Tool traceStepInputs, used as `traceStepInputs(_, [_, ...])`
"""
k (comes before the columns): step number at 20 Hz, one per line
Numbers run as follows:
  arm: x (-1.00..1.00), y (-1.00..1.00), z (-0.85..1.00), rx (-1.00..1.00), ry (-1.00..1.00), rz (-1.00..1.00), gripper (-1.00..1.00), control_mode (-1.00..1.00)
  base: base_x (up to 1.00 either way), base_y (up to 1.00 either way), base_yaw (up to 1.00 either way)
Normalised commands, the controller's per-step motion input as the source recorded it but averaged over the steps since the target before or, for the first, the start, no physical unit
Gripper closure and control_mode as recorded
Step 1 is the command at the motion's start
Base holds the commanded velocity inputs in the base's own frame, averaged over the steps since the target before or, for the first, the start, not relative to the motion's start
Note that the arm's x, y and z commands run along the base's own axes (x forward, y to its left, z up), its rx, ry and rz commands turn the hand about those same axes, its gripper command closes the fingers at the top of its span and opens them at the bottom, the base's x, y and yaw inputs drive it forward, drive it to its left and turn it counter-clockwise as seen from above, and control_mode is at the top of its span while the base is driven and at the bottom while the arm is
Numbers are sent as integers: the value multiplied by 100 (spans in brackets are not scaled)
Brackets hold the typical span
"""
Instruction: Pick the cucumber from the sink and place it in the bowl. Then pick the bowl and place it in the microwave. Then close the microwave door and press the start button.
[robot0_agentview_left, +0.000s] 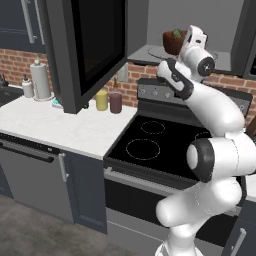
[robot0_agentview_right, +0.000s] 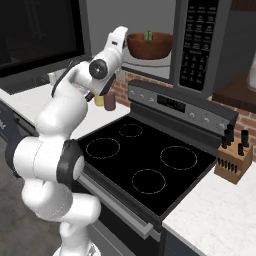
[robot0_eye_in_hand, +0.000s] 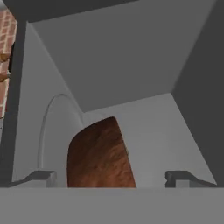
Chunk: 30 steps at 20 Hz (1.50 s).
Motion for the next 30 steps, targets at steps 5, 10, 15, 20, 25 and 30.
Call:
traceStepInputs(5, [-98,37,7,0,1,5,-100,-100,0,0,0])
traceStepInputs(10, [-92,32,20,0,11,7,-100,-100,0,0,0])
traceStepInputs(15, [-96,35,17,0,13,7,-100,-100,0,0,0])
traceStepInputs(20, [-100,37,4,0,10,5,-100,-100,0,0,0])
traceStepInputs(25, [-96,38,0,-1,13,2,-100,-100,0,0,0])
traceStepInputs(30, [-86,40,1,-1,20,1,-100,-100,0,0,0])
